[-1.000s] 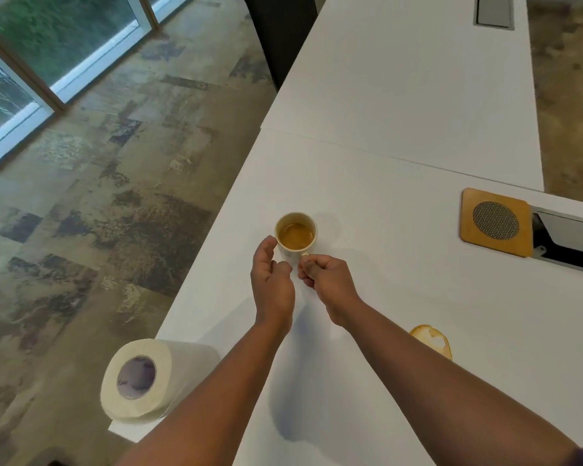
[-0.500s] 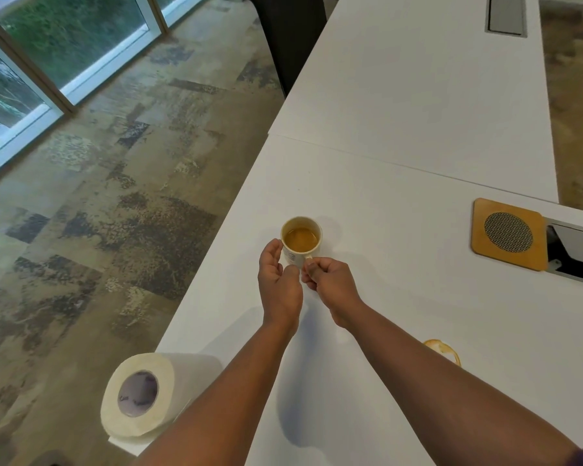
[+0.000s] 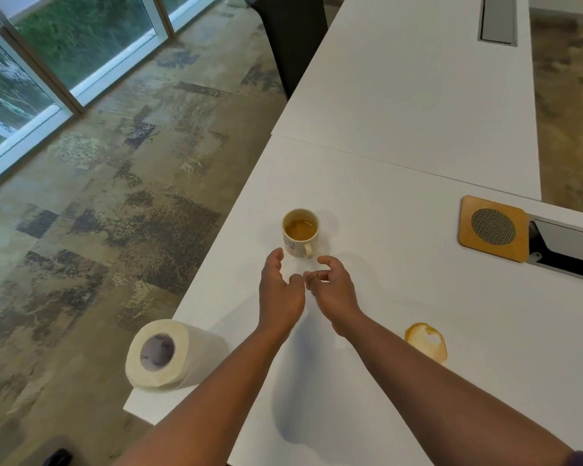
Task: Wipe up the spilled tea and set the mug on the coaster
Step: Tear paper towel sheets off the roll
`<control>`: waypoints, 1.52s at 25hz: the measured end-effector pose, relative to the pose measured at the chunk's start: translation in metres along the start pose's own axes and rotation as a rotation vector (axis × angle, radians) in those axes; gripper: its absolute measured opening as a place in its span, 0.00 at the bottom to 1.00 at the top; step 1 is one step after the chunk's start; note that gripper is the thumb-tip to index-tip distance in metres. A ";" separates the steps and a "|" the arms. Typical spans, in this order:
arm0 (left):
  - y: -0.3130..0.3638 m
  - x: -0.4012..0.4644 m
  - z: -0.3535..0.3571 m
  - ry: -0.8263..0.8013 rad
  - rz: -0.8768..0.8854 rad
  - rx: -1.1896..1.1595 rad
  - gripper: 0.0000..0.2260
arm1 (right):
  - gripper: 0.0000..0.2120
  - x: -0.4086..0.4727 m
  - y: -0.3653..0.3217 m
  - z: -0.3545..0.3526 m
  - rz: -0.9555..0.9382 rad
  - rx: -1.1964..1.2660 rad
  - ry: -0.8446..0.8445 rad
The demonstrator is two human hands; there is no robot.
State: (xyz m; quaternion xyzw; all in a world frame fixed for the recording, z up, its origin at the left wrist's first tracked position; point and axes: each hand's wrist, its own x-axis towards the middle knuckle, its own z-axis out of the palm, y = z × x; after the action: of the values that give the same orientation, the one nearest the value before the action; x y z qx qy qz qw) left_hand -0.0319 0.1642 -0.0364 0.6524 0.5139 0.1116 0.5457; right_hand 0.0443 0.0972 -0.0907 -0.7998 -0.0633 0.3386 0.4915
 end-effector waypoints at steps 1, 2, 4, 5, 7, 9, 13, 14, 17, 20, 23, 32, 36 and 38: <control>0.002 -0.008 -0.005 -0.023 0.023 0.073 0.25 | 0.18 -0.008 0.000 -0.003 -0.015 -0.008 -0.022; 0.004 -0.016 -0.011 -0.042 0.051 0.149 0.24 | 0.17 -0.016 -0.001 -0.006 -0.030 -0.014 -0.049; 0.011 -0.035 -0.024 -0.066 0.118 0.292 0.23 | 0.14 -0.035 -0.008 -0.011 -0.052 -0.019 -0.107; 0.013 -0.044 -0.030 -0.074 0.156 0.355 0.23 | 0.13 -0.044 -0.012 -0.012 -0.063 -0.028 -0.126; 0.017 -0.062 -0.044 -0.066 0.225 0.466 0.22 | 0.11 -0.064 -0.021 -0.014 -0.095 -0.047 -0.157; 0.023 -0.077 -0.063 -0.041 0.296 0.549 0.20 | 0.09 -0.082 -0.030 -0.013 -0.147 -0.054 -0.183; 0.031 -0.098 -0.102 -0.003 0.381 0.620 0.16 | 0.07 -0.114 -0.049 -0.006 -0.236 -0.127 -0.243; 0.030 -0.101 -0.112 0.011 0.395 0.625 0.15 | 0.07 -0.121 -0.053 -0.003 -0.260 -0.155 -0.273; 0.025 -0.102 -0.146 0.062 0.389 0.673 0.14 | 0.09 -0.139 -0.063 0.009 -0.311 -0.217 -0.367; 0.017 -0.097 -0.182 0.088 0.338 0.726 0.16 | 0.15 -0.151 -0.067 0.021 -0.333 -0.284 -0.457; 0.011 -0.088 -0.206 0.060 0.219 0.747 0.22 | 0.21 -0.160 -0.064 0.031 -0.358 -0.340 -0.526; -0.002 -0.076 -0.221 -0.017 0.045 0.710 0.19 | 0.23 -0.173 -0.058 0.053 -0.400 -0.391 -0.544; -0.007 -0.074 -0.223 -0.029 0.029 0.700 0.16 | 0.12 -0.172 -0.055 0.054 -0.388 -0.392 -0.530; -0.007 -0.074 -0.221 -0.020 0.030 0.704 0.15 | 0.06 -0.172 -0.052 0.053 -0.393 -0.415 -0.542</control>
State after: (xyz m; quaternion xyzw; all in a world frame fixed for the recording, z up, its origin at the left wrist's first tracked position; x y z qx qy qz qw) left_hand -0.2252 0.2367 0.0725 0.8091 0.5058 -0.0708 0.2908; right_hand -0.1068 0.0879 0.0194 -0.7365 -0.4099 0.4170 0.3401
